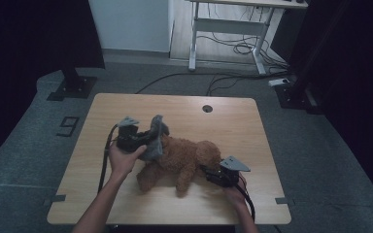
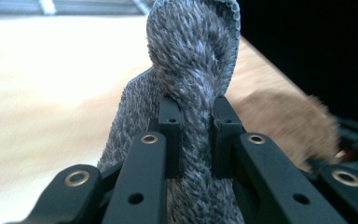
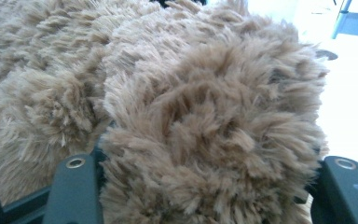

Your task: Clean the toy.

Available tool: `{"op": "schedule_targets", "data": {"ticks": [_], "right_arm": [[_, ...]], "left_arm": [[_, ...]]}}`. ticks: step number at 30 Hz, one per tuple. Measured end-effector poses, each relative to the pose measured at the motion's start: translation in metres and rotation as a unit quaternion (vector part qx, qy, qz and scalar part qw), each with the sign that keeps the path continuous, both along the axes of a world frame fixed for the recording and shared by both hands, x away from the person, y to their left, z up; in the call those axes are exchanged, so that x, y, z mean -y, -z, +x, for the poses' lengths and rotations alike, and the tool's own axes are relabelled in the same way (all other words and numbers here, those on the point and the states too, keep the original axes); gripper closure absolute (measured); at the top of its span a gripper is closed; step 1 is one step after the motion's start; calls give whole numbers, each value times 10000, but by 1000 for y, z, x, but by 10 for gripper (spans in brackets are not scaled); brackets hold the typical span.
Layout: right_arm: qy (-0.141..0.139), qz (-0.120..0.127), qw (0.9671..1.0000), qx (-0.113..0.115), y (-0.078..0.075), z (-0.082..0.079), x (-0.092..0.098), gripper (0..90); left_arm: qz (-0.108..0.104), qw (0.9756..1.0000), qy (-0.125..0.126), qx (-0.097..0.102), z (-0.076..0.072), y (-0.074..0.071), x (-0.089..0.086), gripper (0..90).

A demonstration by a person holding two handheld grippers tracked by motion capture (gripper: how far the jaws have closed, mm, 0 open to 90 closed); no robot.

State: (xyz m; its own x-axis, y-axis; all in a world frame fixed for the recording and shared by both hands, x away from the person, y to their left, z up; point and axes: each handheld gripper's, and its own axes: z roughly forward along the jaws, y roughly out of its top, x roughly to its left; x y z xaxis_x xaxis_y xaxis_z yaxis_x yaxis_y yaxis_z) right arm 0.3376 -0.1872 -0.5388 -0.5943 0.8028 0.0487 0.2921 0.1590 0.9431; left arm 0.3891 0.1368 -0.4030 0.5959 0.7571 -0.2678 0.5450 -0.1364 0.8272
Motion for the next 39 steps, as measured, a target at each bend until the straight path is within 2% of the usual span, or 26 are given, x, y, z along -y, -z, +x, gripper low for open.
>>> {"op": "schedule_targets", "data": {"ticks": [2, 3, 4, 7, 9, 10, 11, 14, 15, 17, 18, 19, 20, 21, 23, 24, 29, 34, 37, 39], "right_arm": [[11, -17, 10000, 22, 0, 0, -1, 350], [14, -30, 10000, 24, 0, -1, -1, 350], [11, -40, 10000, 34, 0, -1, -1, 350], [11, -51, 10000, 45, 0, -1, -1, 350], [13, -69, 10000, 59, 0, -2, -1, 349], [10, -80, 10000, 55, -1, -2, -1, 349], [26, -83, 9999, 61, -1, -3, -2, 349], [29, -127, 9999, 79, -1, -4, -2, 350], [34, -137, 9999, 65, -1, -4, -2, 349], [43, -143, 9999, 3, 1, -3, -1, 348], [30, -113, 9999, 3, 1, -3, 0, 348], [27, -120, 9999, 12, 1, -3, 0, 347], [38, -125, 9999, 22, 1, -3, 0, 347], [48, -132, 9999, 37, 1, -3, -1, 348], [43, -139, 9999, 54, 1, -4, -2, 347], [37, -167, 9998, 58, 1, -4, -2, 347], [64, -243, 9996, 108, 0, -5, -6, 347], [53, -249, 9996, 109, 0, -6, -6, 347], [44, -272, 9996, 118, -1, -6, -6, 346], [36, -278, 9995, 115, -1, -6, -7, 346]], "left_arm": [[159, 9996, 220, 88, 2, -11, 30, 779], [186, 9993, 308, 107, 2, -14, 40, 779], [264, 9984, 477, 136, 2, -16, 59, 779], [476, 9956, 788, 170, -1, -13, 99, 778], [567, 9936, 970, 96, -2, -5, 125, 778], [679, 9920, 1064, 38, -1, 2, 140, 778], [762, 9911, 1092, 3, -1, 7, 148, 778], [1236, 9860, 1119, -82, 3, 30, 168, 775], [1234, 9862, 1102, -86, 5, 37, 169, 773], [899, 9901, 1048, -239, 10, 43, 163, 772], [865, 9907, 1010, -279, 12, 43, 159, 772], [963, 9908, 919, -237, 13, 41, 154, 771], [1179, 9903, 727, -149, 15, 39, 147, 770], [1268, 9897, 655, -141, 18, 39, 141, 770], [1110, 9918, 541, -321, 23, 40, 122, 771], [1067, 9926, 473, -347, 25, 39, 113, 771], [917, 9952, 91, -321, 26, 34, 69, 772], [796, 9962, -96, -326, 21, 37, 33, 770], [652, 9970, -198, -365, 16, 43, 13, 770], [643, 9972, -260, -287, 11, 46, 4, 770]]}}
